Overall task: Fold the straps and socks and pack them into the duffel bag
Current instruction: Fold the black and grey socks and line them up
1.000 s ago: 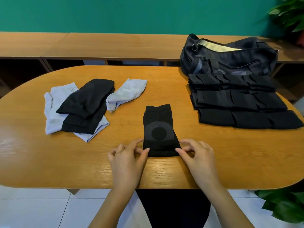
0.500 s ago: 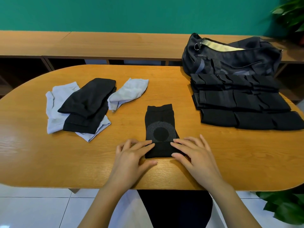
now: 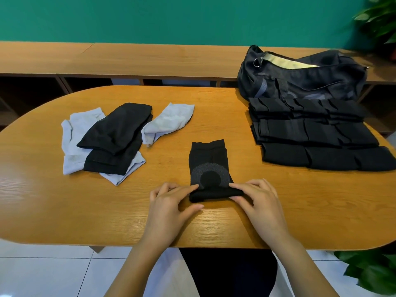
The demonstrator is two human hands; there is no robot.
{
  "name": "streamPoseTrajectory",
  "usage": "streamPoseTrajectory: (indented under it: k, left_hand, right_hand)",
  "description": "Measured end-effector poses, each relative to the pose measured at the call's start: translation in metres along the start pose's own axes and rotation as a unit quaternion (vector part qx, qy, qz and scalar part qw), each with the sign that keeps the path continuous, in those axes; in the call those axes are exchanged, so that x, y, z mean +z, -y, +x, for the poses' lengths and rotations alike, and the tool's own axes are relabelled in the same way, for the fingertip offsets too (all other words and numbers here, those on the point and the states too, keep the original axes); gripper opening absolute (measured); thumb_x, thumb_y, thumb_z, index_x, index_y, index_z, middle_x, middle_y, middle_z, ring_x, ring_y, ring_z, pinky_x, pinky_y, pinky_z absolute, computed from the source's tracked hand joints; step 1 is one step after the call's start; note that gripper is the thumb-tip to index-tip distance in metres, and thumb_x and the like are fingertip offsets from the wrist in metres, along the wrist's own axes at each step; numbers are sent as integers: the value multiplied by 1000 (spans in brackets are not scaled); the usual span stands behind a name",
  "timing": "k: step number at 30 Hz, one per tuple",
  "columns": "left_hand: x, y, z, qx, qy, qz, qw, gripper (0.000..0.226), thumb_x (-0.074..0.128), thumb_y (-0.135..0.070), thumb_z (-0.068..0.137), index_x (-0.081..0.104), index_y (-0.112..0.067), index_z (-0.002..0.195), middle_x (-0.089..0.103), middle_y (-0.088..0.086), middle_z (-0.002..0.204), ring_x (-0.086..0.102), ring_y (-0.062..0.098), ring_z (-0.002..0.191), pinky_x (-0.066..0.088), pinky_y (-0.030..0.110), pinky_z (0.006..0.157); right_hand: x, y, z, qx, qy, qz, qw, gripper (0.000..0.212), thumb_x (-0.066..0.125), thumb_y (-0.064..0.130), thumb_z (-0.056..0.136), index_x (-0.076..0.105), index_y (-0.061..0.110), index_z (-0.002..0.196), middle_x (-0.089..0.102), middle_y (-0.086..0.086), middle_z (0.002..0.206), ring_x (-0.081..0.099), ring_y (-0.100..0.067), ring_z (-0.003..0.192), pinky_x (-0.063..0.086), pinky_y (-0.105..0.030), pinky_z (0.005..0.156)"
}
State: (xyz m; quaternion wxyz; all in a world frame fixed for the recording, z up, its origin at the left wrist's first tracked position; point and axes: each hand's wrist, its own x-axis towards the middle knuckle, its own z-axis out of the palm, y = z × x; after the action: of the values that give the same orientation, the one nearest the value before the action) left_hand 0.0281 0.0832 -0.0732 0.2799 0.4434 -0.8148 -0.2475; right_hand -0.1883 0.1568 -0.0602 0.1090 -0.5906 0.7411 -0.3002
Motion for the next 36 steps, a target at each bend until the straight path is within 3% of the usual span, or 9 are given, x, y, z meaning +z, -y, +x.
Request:
streamPoseTrajectory:
  k: [6, 12, 15, 19, 22, 26, 29, 32, 36]
  left_hand:
    - [3, -9, 0, -52, -56, -48, 996, 59, 49, -65, 74, 46, -46, 129, 64, -23, 87, 53, -2, 100, 31, 32, 98]
    - [8, -10, 0, -94, -75, -80, 990, 71, 53, -66, 73, 37, -44, 138, 68, -17, 73, 63, -1, 87, 39, 45, 104]
    - [7, -11, 0, -116, -93, -22, 989, 63, 63, -54, 80, 46, -38, 138, 63, -17, 71, 58, -3, 84, 35, 34, 98]
    - [6, -11, 0, -78, -86, 61, 991, 47, 66, -45, 84, 54, -36, 129, 55, -20, 89, 49, 4, 92, 30, 30, 84]
    - [9, -5, 1, 21, -85, 65, 994, 24, 63, -34, 87, 69, -30, 111, 58, -13, 116, 45, 8, 109, 32, 35, 86]
    - [5, 3, 2, 53, -4, 69, 996, 44, 43, -58, 89, 68, -34, 117, 57, -22, 128, 38, 1, 118, 21, 26, 92]
    - [1, 8, 2, 44, 36, 61, 997, 57, 46, -69, 81, 59, -39, 128, 46, -30, 133, 30, -4, 122, 12, 20, 97]
    - [0, 6, 2, 34, 33, 56, 997, 51, 60, -55, 83, 55, -39, 132, 42, -33, 131, 28, -7, 122, 16, 24, 100]
    - [3, 5, 3, 28, -4, 27, 999, 53, 41, -63, 85, 61, -36, 126, 56, -27, 124, 38, -5, 118, 21, 27, 96]
  right_hand:
    - [1, -1, 0, 53, 19, 54, 997, 57, 42, 71, 75, 49, 50, 128, 58, 16, 97, 50, -21, 118, 38, -50, 106]
    - [3, 3, 0, 47, -10, 94, 994, 57, 45, 66, 77, 42, 46, 130, 64, 16, 74, 56, 1, 97, 32, -47, 113]
    - [5, 2, 0, 60, -8, 96, 994, 51, 53, 58, 80, 43, 46, 129, 63, 16, 71, 54, 5, 94, 32, -45, 114]
    - [8, 0, 0, 44, -21, 15, 999, 46, 63, 46, 85, 54, 34, 129, 50, 18, 82, 46, -2, 87, 42, -34, 95]
    - [7, 1, -2, -42, -54, -23, 997, 42, 56, 47, 90, 59, 32, 129, 53, 19, 107, 42, -5, 105, 39, -32, 93]
    - [6, -3, -1, -95, 57, -56, 992, 54, 25, 67, 93, 55, 44, 131, 43, 28, 139, 22, 0, 139, 6, -39, 118]
    - [8, -7, 0, -73, 112, -94, 987, 64, 10, 78, 85, 42, 53, 134, 27, 37, 141, 4, 7, 142, -16, -35, 116]
    - [7, -5, 1, -63, 113, -81, 988, 69, 12, 83, 80, 39, 53, 136, 24, 39, 139, 1, 11, 140, -18, -32, 115]
    - [4, -5, 2, -47, 116, -42, 991, 64, 30, 85, 77, 29, 57, 134, 21, 43, 135, 2, 16, 135, -14, -29, 115]
